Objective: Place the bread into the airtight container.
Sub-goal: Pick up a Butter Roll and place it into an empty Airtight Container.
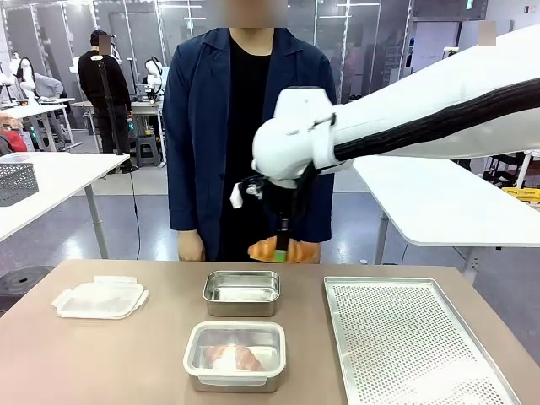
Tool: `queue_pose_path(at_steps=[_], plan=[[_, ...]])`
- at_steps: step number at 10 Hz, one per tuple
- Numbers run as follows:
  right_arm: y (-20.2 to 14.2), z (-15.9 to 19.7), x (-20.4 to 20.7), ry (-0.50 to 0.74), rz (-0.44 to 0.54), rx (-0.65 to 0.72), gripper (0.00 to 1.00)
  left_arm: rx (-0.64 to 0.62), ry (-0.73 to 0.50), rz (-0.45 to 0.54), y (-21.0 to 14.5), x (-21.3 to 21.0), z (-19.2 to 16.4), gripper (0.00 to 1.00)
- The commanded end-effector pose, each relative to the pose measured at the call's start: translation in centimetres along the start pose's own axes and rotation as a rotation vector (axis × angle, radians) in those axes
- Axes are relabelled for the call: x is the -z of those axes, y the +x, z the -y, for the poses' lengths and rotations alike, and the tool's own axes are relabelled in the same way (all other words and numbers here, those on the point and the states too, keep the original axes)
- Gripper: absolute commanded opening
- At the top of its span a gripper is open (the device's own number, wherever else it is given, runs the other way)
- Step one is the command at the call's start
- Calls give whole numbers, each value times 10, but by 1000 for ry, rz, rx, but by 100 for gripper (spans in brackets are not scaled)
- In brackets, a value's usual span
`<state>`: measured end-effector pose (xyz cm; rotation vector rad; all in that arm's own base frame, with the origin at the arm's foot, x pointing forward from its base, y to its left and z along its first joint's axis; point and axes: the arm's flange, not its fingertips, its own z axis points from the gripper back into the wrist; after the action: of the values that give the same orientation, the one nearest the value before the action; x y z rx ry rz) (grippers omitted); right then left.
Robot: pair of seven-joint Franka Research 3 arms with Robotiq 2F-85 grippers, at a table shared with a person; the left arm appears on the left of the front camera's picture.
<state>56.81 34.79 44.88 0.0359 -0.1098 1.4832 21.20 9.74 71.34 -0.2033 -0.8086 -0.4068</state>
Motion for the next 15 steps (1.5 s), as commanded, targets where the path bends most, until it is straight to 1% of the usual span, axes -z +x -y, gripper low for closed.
queue_pose_path(at_steps=[1, 2, 4, 5, 7, 9, 10, 11, 12, 14, 15], plan=[[36, 18, 14, 19, -48, 24, 55, 8, 2, -7, 2, -2, 0, 100], [51, 19, 26, 35, -58, 32, 55, 8, 2, -7, 2, -2, 0, 100], [78, 23, 48, 2, -88, 38, 55, 8, 2, -7, 2, -2, 0, 100], [84, 27, 59, 15, -103, 41, 55, 8, 2, -7, 2, -2, 0, 100], [86, 33, 79, 20, -101, 41, 55, 8, 2, -7, 2, -2, 0, 100], [85, 38, 89, 21, -105, 49, 55, 8, 2, -7, 2, -2, 0, 100], [85, 39, 87, 26, -93, 48, 63, 8, 2, -7, 2, -2, 0, 100], [86, 38, 86, 25, -92, 42, 84, 8, 2, -7, 2, -2, 0, 100], [85, 38, 86, 35, -84, 38, 99, 8, 2, -7, 2, -2, 0, 100], [82, 36, 87, 38, -74, 36, 100, 8, 2, -7, 2, -2, 0, 100], [79, 35, 83, 36, -52, 28, 100, 8, 2, -7, 2, -2, 0, 100]])
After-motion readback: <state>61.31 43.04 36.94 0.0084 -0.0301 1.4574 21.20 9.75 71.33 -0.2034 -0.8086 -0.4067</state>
